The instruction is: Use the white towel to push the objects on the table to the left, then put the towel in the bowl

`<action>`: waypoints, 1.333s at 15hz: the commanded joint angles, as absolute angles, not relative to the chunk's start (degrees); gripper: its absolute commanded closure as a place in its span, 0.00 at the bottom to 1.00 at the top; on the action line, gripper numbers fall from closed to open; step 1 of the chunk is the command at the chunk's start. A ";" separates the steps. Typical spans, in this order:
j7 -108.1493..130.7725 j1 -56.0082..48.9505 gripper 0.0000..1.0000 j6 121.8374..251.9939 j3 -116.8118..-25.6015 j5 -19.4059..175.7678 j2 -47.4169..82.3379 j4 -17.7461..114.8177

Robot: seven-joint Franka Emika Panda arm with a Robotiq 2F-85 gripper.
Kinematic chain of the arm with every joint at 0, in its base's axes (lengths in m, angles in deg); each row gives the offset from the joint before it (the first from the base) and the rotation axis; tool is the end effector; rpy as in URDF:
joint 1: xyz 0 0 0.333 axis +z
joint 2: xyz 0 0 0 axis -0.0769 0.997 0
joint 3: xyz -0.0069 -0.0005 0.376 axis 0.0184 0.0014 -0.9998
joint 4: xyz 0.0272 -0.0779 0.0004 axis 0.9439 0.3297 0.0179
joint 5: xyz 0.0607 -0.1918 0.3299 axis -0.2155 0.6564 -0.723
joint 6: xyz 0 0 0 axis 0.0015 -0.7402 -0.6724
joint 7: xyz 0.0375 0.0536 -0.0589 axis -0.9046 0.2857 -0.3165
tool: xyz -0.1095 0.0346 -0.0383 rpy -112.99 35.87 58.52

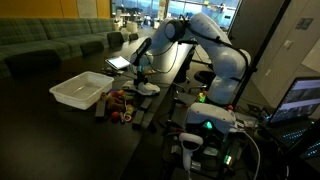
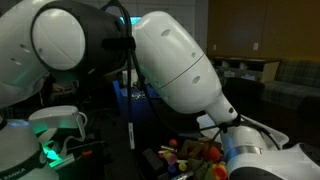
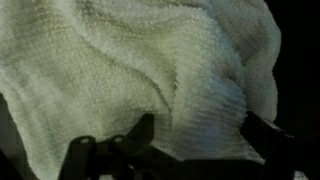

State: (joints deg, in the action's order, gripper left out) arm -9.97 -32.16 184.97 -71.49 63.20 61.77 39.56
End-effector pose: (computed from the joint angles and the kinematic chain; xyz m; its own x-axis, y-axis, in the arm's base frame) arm 0.6205 -0.3627 0.0517 0.9157 -0.3629 -0.1727 -0.3855 -0.9146 -0.1220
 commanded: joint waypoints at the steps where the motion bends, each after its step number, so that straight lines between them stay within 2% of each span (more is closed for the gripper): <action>1: -10.36 -32.64 0.39 181.69 -71.22 64.60 64.11 35.85; 6: -11.52 -33.16 0.78 177.30 -71.23 64.76 62.25 36.85; 9: -11.60 -33.26 0.98 177.12 -70.51 64.89 60.96 38.15; 10: -11.10 -33.18 1.00 177.64 -69.98 65.02 60.44 38.72; 12: -10.75 -33.18 0.95 177.76 -68.85 65.48 59.64 39.60; 13: -10.48 -33.15 0.98 178.01 -68.07 65.82 58.89 40.53; 20: -10.82 -33.02 0.96 177.94 -64.90 69.24 54.91 48.31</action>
State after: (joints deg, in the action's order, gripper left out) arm -10.77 -33.37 178.07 -65.60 67.23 58.89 42.44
